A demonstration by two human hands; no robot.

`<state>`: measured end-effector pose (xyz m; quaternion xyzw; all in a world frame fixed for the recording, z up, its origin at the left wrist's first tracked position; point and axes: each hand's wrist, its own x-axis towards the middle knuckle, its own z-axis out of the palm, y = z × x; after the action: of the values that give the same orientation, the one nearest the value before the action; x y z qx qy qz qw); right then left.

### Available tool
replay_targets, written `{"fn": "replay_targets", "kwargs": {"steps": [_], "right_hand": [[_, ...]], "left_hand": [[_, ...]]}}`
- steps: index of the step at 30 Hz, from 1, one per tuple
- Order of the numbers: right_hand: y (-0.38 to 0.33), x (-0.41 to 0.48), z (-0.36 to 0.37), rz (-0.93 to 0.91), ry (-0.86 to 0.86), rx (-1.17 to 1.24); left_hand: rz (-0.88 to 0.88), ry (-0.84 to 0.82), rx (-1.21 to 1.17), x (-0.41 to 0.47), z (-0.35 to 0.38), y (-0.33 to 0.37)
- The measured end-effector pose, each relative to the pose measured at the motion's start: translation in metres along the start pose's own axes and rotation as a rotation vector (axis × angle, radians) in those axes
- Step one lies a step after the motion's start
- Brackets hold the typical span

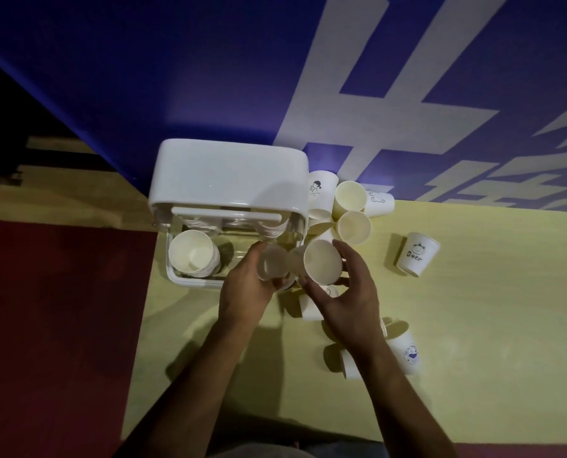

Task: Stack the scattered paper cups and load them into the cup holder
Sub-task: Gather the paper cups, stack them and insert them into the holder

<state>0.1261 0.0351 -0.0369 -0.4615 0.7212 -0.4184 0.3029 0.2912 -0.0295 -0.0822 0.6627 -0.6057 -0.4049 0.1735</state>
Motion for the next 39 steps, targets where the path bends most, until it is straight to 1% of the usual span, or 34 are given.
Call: {"fn": "replay_targets", "kwargs": {"steps": [5, 8, 12, 14, 18, 22, 29, 34, 36, 39], "right_hand": [[-0.012, 0.008, 0.018, -0.045, -0.071, -0.005], [-0.011, 0.010, 0.029, -0.101, -0.128, -0.066], [0.001, 0.010, 0.045, -0.171, -0.171, -0.183], [0.009, 0.012, 0.053, -0.191, -0.196, -0.233], [0.022, 0.018, 0.066, -0.177, -0.275, -0.309], [0.030, 0.021, 0.072, -0.166, -0.287, -0.428], [0.033, 0.022, 0.075, -0.117, -0.335, -0.492], [0.031, 0.022, 0.071, -0.135, -0.359, -0.517], [0.028, 0.019, 0.060, -0.146, -0.314, -0.467], [0.031, 0.007, 0.031, -0.175, -0.127, -0.376]], "left_hand": [[0.041, -0.099, -0.108, -0.006, -0.011, -0.006], [0.005, -0.054, -0.158, -0.016, -0.020, -0.013], [-0.060, 0.021, -0.328, -0.022, -0.024, -0.011], [-0.064, 0.034, -0.350, -0.019, -0.025, -0.006], [0.015, -0.011, -0.242, -0.010, -0.023, -0.010], [0.039, -0.020, -0.131, -0.005, -0.020, -0.018], [0.058, -0.025, -0.086, -0.003, -0.017, -0.024], [0.050, -0.034, -0.035, -0.002, -0.021, -0.019], [0.052, 0.011, -0.006, -0.008, -0.025, -0.007], [0.127, 0.125, 0.055, -0.029, -0.025, 0.018]]}}
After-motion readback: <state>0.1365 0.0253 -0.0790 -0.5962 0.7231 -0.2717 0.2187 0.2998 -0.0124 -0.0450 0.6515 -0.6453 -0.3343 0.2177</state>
